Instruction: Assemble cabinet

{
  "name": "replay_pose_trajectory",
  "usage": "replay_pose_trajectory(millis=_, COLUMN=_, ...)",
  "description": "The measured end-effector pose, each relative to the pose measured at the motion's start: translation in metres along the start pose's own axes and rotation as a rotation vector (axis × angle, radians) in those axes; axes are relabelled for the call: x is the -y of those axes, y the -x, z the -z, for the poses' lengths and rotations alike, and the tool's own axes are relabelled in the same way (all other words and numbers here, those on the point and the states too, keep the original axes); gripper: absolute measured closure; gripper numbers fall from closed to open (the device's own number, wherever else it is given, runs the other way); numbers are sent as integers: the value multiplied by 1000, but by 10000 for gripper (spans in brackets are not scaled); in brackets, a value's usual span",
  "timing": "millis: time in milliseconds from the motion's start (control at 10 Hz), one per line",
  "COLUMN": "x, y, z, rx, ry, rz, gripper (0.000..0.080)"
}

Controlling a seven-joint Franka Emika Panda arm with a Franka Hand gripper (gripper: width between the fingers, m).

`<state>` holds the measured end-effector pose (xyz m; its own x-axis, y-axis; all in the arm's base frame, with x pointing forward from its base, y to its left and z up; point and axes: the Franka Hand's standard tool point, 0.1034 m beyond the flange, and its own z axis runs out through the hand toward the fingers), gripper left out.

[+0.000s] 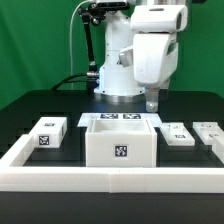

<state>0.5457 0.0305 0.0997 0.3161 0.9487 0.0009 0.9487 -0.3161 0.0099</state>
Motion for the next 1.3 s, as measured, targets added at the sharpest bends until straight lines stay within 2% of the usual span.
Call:
replay_pose_trajectory(millis=200, x=0, y=2, z=-1, rx=1, ry=-1, rz=6, gripper=2)
replay_pose_trajectory(millis=300, x=-3, y=12, z=-7, rx=-14, ry=39, rz=215, gripper=2)
replay_pose_trajectory(millis=400, x=-1, y=26, z=-13, rx=-12, ry=42, rz=339, gripper=2)
replay_pose_trajectory(millis=500, x=-1, y=27, z=-13, rx=4, ry=45, rz=408, gripper=2)
replay_pose_trajectory(millis=800, x=0, y=29, z=-14, rx=3, ry=42, rz=383, gripper=2)
replay_pose_trajectory(millis=900, x=13, y=38, z=-19, rx=7, ry=19, rz=373, gripper=2)
replay_pose_trajectory(millis=1000, x=28, y=42, z=-24, rx=7, ry=12, rz=372, gripper=2)
replay_pose_trajectory(millis=1100, x=36, y=47, z=-29, rx=3, ry=17, rz=394, gripper=2)
replay_pose_trajectory(millis=1200, x=47, y=52, z=-35, rx=4, ry=2, rz=395, gripper=2)
replay_pose_trajectory(millis=1300, x=44, y=51, z=-33, rx=3, ry=7, rz=389, gripper=2)
